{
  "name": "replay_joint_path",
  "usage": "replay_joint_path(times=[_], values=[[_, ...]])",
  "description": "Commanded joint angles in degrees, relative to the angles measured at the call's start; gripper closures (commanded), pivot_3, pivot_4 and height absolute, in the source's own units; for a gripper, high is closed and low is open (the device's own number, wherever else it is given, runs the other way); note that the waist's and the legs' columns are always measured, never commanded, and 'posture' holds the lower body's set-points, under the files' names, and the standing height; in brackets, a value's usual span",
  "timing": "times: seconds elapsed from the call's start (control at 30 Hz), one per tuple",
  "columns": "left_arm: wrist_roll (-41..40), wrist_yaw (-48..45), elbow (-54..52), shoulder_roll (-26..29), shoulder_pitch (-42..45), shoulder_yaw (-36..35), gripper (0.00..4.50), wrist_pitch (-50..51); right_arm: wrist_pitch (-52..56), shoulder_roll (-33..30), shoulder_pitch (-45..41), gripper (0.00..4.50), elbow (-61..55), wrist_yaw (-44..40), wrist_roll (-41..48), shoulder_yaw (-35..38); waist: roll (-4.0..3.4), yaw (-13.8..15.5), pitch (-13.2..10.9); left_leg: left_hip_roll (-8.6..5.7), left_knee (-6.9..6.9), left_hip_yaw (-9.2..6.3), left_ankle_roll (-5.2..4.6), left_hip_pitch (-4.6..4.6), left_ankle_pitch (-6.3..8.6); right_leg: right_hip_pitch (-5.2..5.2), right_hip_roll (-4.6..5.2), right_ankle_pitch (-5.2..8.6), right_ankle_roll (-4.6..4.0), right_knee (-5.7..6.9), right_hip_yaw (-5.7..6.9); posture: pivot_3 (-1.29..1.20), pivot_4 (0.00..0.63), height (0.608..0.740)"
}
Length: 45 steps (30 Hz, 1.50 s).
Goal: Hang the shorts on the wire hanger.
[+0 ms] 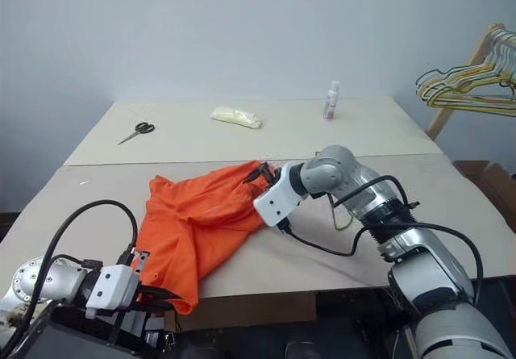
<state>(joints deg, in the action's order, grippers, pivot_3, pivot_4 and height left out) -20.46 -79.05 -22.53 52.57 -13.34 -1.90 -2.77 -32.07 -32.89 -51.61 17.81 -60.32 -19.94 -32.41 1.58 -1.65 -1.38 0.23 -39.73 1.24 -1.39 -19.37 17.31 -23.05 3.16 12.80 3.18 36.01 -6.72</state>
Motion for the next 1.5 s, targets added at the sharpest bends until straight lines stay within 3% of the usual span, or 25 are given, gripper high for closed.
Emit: replay_joint_path(times=[0.03,0.3,0.33,0.47,0.63,0.77,0.93,1.13,1.33,1.5], values=[[-0.63,-0.53,-0.31,0.81,1.55,0.30,4.48,-0.72,-1.93,3.11,-4.09,0.00,3.71,-0.14,-0.91,-0.64,0.00,-0.59,0.00,0.02,0.00,0.00,0.00,0.02,0.00,0.00,-0.01,0.01,-0.01,0.02,0.00,0.05,0.000,0.740],[-1.63,0.54,-4.37,1.86,0.98,-0.09,4.48,2.32,-4.08,7.63,-7.97,0.00,13.92,2.09,-5.48,-2.48,-0.05,-0.97,-0.04,0.10,0.03,-0.46,0.00,0.02,0.00,-0.05,-0.06,0.03,-0.05,0.10,0.02,0.08,0.000,0.740],[-1.94,0.74,-5.03,2.04,1.03,-0.28,4.50,3.01,-4.45,7.79,-8.30,0.18,14.81,1.94,-5.63,-2.56,-0.06,-0.97,-0.04,0.09,0.03,-0.48,0.00,0.03,0.00,-0.05,-0.06,0.03,-0.06,0.10,0.03,0.08,0.000,0.740],[-3.22,1.79,-7.27,2.81,2.42,-0.85,4.50,6.21,-6.47,7.68,-9.45,1.24,17.98,2.66,-7.96,-3.29,-0.08,-0.86,-0.06,0.09,0.04,-0.60,0.00,0.02,0.00,-0.04,-0.05,0.05,-0.09,0.11,0.13,0.08,0.000,0.740],[-4.97,2.73,-8.37,3.63,4.05,-1.57,4.50,9.53,-6.35,6.24,-9.35,3.01,17.54,1.14,-7.72,-2.01,-0.13,-0.88,-0.09,0.09,0.05,-0.70,0.01,0.03,0.00,-0.04,-0.09,0.08,-0.15,0.18,0.19,0.08,0.000,0.740],[-7.46,4.16,-6.79,3.12,5.61,-3.59,4.50,11.99,-4.72,1.39,-6.77,4.41,10.49,-1.64,-5.27,0.34,-0.28,-0.68,-0.26,0.08,0.05,-0.76,0.01,0.00,0.00,-0.04,-0.10,0.09,-0.16,0.17,0.24,0.07,0.000,0.740],[-11.55,4.25,-4.22,2.29,6.86,-6.08,4.50,14.29,1.85,-8.69,3.54,4.46,-8.62,-8.69,2.35,4.23,-0.28,-0.03,-0.28,0.05,0.08,-0.98,0.00,-0.09,0.00,0.00,-0.05,0.13,-0.17,0.08,0.45,0.06,0.000,0.740],[-16.07,-3.40,-4.80,3.76,-0.56,-7.18,4.50,14.87,9.84,-15.93,22.57,4.46,-28.93,-7.65,4.20,8.31,-0.31,0.06,-0.31,-0.09,0.14,-1.03,-0.02,-0.27,0.02,-0.13,-0.05,0.27,-0.20,0.08,0.53,0.04,0.000,0.740],[-14.67,-11.33,0.78,5.12,-6.99,-10.56,4.50,10.94,13.24,-18.93,36.24,4.46,-37.30,-3.39,2.96,12.42,-0.28,0.57,-0.49,-0.10,0.03,-0.76,0.01,0.00,0.00,0.11,-0.06,0.94,-0.13,0.12,0.64,0.04,0.000,0.740],[-11.50,-12.31,7.06,4.09,-3.56,-9.60,4.50,6.15,18.48,-20.08,39.66,4.46,-40.05,-3.64,5.41,15.06,-0.16,0.82,-0.58,-0.08,0.01,-0.70,0.02,0.17,-0.01,0.34,-0.06,1.01,-0.11,0.13,0.66,0.04,0.000,0.740]])
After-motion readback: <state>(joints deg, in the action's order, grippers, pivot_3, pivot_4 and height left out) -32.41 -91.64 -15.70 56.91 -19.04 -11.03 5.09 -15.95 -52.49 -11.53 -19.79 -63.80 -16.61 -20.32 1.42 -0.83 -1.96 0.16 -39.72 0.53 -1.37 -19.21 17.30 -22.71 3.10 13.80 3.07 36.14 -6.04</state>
